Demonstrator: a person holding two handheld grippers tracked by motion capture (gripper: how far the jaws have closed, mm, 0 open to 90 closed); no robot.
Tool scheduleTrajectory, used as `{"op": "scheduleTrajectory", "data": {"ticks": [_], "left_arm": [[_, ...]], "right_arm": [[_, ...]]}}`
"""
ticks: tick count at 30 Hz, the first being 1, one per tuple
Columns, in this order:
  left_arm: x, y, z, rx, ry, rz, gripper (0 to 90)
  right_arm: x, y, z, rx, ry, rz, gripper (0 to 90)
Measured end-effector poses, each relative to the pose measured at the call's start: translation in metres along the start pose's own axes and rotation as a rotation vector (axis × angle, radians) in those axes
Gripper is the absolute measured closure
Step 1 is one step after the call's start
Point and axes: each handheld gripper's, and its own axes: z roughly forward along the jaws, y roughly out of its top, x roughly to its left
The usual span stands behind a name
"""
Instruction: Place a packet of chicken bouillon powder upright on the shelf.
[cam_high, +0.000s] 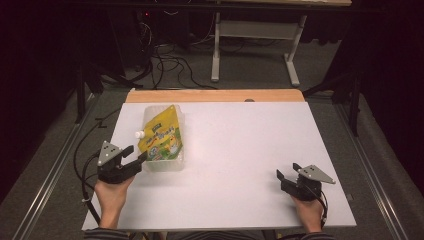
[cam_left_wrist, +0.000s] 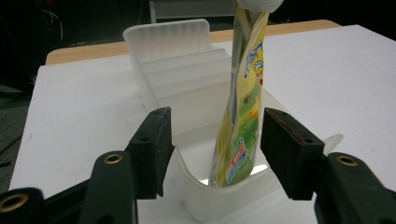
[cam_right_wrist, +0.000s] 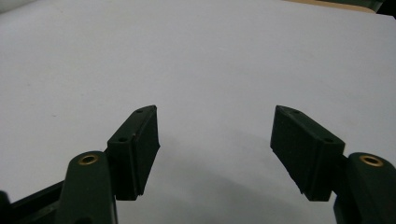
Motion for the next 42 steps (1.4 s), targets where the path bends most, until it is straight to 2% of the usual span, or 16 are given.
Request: {"op": "scheduleTrajectory", "data": {"ticks": [8, 22, 36, 42], "left_arm": [[-0.002, -0.003, -0.013, -0.008, -0.015, -0.01, 42.8], [-0.013, -0.013, -0.031, -0.01, -0.05, -0.021, 42.6], [-0.023, -0.026, -0.036, -0.009, -0.082, -0.04, 42.2], [-0.032, -0.035, -0.035, 0.005, -0.113, -0.05, 42.0]], "right_arm": [[0.0, 0.0, 0.0, 0.003, -0.002, 0.0, 33.0], [0.0, 0.0, 0.001, 0.004, 0.001, 0.002, 33.0], [0.0, 0.0, 0.0, 0.005, 0.006, 0.005, 33.0], [-0.001, 0.0, 0.0, 0.003, 0.006, 0.007, 33.0]]}}
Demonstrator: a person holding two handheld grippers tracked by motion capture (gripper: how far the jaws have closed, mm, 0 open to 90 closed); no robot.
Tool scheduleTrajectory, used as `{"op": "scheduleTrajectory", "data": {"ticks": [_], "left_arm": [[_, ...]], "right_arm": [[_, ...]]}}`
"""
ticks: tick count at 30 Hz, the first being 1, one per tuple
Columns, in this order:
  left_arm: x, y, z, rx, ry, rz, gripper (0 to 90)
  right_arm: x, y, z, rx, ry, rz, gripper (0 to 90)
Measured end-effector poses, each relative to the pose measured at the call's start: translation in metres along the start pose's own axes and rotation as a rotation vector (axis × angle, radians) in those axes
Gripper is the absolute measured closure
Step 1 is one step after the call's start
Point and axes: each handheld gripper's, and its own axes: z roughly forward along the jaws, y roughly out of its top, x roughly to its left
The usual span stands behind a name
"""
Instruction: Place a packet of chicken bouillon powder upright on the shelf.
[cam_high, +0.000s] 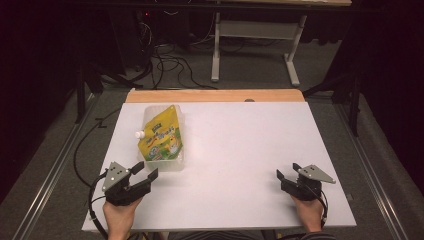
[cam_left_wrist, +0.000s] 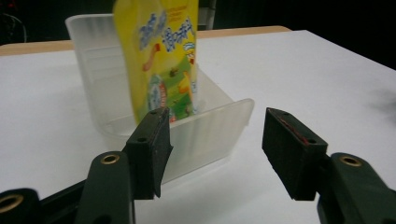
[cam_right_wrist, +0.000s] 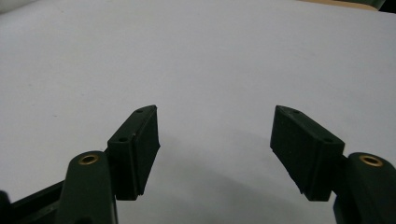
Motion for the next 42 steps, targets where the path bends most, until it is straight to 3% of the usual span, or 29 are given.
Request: {"op": "scheduleTrajectory", "data": {"ticks": [18, 42], "left_arm": [[-0.027, -0.037, 0.03, 0.099, -0.09, 0.012, 41.3], [-0.051, -0.069, 0.068, 0.167, -0.148, 0.011, 41.2]], "right_arm": [[0.0, 0.0, 0.0, -0.001, 0.0, -0.003, 33.0], [0.0, 0.0, 0.0, -0.001, 0.003, 0.001, 33.0]]}}
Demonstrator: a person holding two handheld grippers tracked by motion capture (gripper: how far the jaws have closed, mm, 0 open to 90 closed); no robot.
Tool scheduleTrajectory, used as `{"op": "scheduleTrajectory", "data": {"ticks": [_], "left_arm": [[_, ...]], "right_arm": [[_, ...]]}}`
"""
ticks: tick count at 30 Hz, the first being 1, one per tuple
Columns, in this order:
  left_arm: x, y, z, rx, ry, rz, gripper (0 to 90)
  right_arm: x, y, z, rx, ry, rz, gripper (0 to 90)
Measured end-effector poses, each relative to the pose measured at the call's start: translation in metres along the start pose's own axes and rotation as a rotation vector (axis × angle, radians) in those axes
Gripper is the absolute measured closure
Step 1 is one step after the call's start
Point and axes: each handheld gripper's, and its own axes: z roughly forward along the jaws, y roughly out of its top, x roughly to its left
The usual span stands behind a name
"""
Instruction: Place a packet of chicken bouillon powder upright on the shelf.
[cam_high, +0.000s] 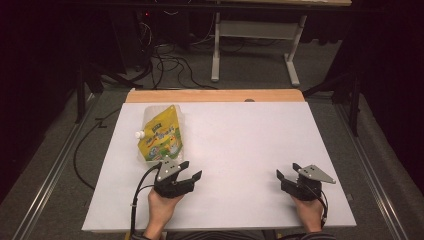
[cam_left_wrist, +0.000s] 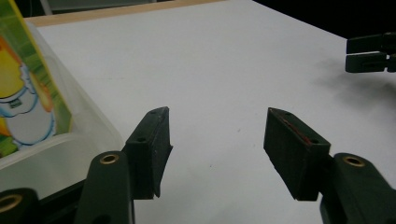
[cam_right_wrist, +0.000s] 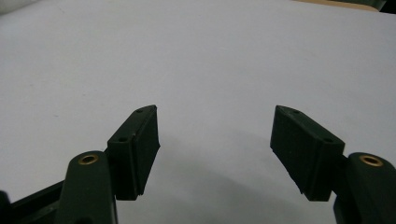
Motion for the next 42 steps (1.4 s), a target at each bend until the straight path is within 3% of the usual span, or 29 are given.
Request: {"op": "scheduleTrajectory", "data": {"ticks": [10, 42], "left_arm": [[-0.001, -0.009, 0.015, 0.019, -0.011, -0.011, 41.2], [0.011, -0.033, 0.047, 0.036, 0.051, 0.023, 41.1]], "right_arm": [[0.0, 0.0, 0.001, 0.003, 0.001, -0.003, 33.0], [-0.001, 0.0, 0.0, 0.004, 0.008, 0.008, 32.9]]}}
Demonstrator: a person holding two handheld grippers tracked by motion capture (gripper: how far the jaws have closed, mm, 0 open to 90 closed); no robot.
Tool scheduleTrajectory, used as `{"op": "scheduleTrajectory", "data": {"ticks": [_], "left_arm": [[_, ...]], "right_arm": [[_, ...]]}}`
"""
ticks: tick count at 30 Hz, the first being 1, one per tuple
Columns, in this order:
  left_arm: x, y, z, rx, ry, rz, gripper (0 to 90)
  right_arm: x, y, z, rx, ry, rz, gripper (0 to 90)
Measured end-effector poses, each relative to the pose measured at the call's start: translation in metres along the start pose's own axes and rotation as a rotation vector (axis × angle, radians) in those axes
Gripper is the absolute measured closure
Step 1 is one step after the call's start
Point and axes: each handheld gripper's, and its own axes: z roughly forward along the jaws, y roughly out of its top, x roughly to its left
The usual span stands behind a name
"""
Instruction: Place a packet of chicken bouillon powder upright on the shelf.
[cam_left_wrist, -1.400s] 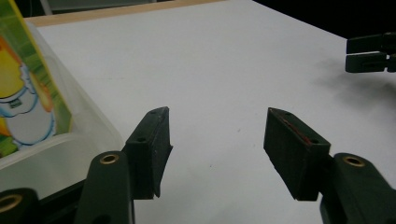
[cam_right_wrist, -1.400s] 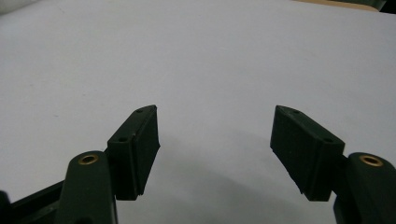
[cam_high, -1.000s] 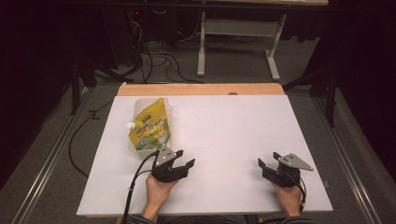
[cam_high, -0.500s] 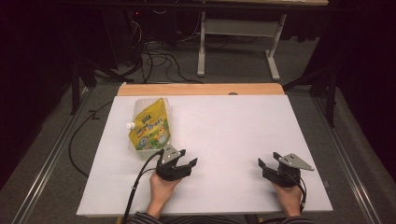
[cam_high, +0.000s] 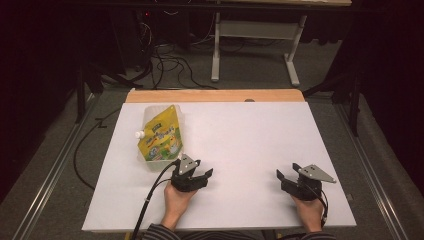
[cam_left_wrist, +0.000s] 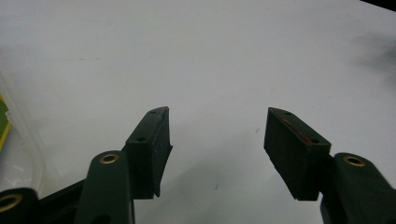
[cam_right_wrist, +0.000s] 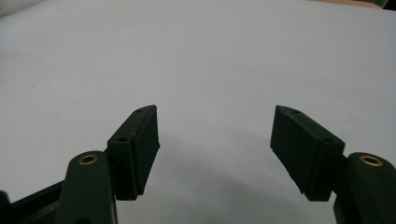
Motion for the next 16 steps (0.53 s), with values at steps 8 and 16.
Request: {"op": "scheduleTrajectory", "data": {"ticks": [8, 16], "left_arm": [[-0.0002, -0.0021, 0.0016, -0.01, 0.026, 0.025, 40.3], [-0.0022, -0.0047, 0.0023, -0.003, 0.031, 0.054, 38.1]], "right_arm": [[0.0001, 0.0, -0.0002, 0.0, -0.001, -0.003, 32.9], [0.0, -0.0004, -0.0008, -0.007, -0.002, 0.001, 32.6]]}}
